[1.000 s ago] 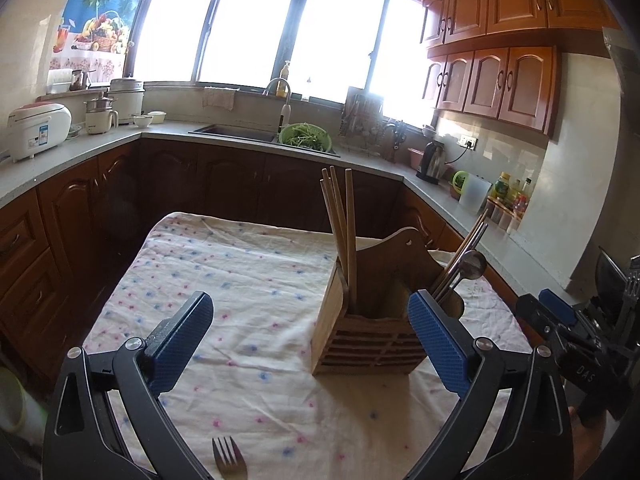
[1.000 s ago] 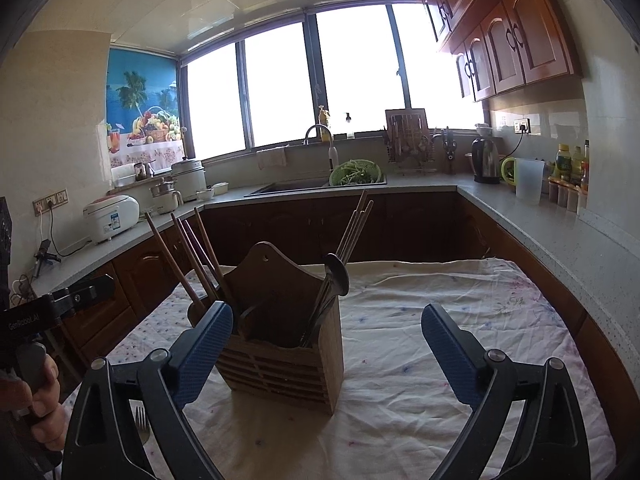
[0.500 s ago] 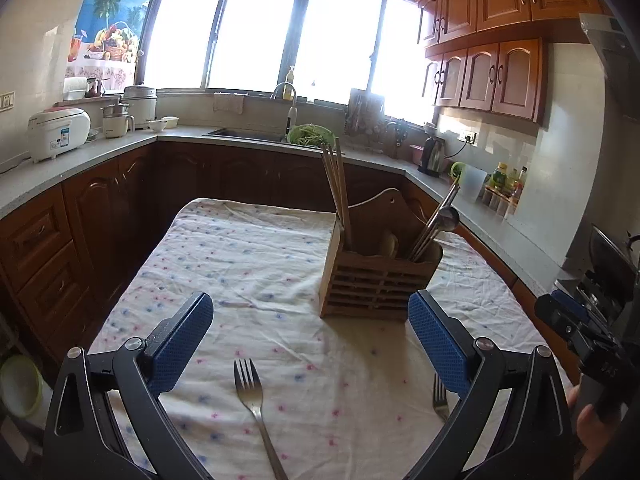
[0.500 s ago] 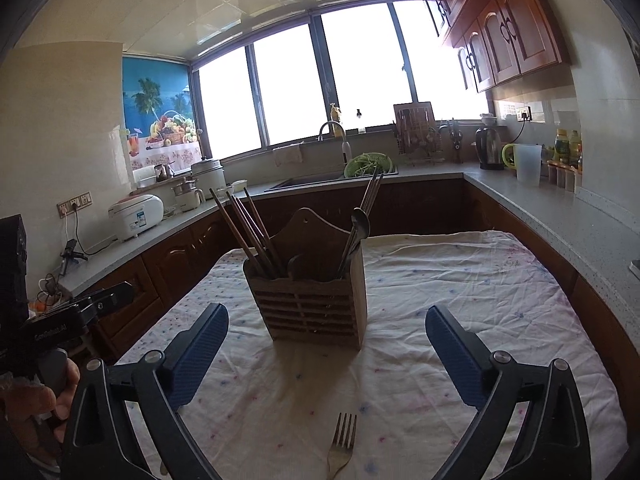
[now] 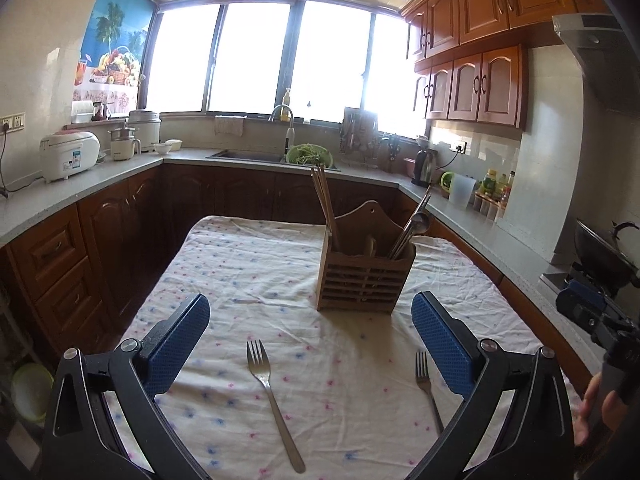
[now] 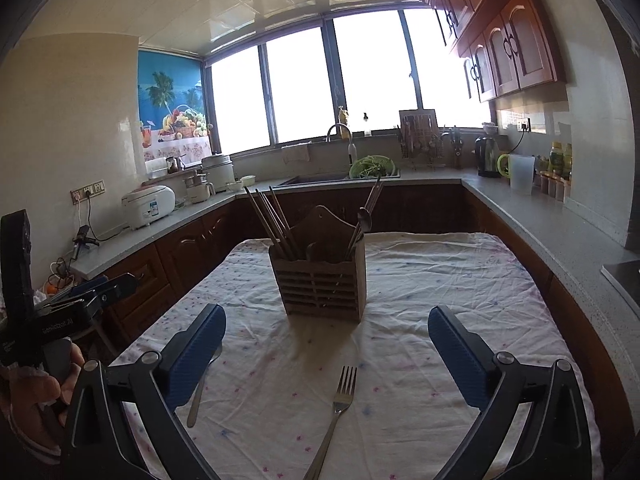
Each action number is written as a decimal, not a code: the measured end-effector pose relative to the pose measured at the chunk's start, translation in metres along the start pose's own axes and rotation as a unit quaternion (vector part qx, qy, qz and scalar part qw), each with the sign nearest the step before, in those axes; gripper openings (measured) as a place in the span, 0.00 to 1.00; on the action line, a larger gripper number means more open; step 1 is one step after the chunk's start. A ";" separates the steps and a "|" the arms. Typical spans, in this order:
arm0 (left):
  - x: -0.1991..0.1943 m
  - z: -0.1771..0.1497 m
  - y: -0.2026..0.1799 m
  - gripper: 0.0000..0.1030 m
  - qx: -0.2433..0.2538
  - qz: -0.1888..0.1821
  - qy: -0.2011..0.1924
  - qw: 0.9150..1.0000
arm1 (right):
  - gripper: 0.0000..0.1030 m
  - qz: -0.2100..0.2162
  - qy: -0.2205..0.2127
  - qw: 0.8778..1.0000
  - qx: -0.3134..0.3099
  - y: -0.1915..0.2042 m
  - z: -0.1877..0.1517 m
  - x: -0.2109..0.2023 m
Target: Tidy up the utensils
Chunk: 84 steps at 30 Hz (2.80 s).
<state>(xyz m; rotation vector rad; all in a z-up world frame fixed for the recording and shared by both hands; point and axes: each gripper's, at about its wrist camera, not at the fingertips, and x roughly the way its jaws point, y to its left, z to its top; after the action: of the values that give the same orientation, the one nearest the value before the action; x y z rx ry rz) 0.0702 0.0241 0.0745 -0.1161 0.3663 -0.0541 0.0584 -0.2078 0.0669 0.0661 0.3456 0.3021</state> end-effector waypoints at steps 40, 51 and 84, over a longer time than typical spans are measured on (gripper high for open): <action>-0.016 -0.105 -0.020 1.00 0.050 0.066 -0.005 0.997 | 1.00 -0.045 -0.055 0.997 0.010 0.007 -0.108 -0.025; -0.016 -0.105 -0.017 1.00 0.048 0.067 -0.005 0.997 | 1.00 -0.042 -0.053 0.998 0.006 0.010 -0.108 -0.024; -0.019 -0.104 -0.017 1.00 0.056 0.076 -0.012 0.996 | 1.00 -0.034 -0.065 0.997 0.006 0.014 -0.104 -0.029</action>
<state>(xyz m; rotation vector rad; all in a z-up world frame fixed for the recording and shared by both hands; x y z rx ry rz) 0.0145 -0.0022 -0.0132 0.0213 0.3473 0.0763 -0.0070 -0.2018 -0.0194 0.0851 0.2205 0.2281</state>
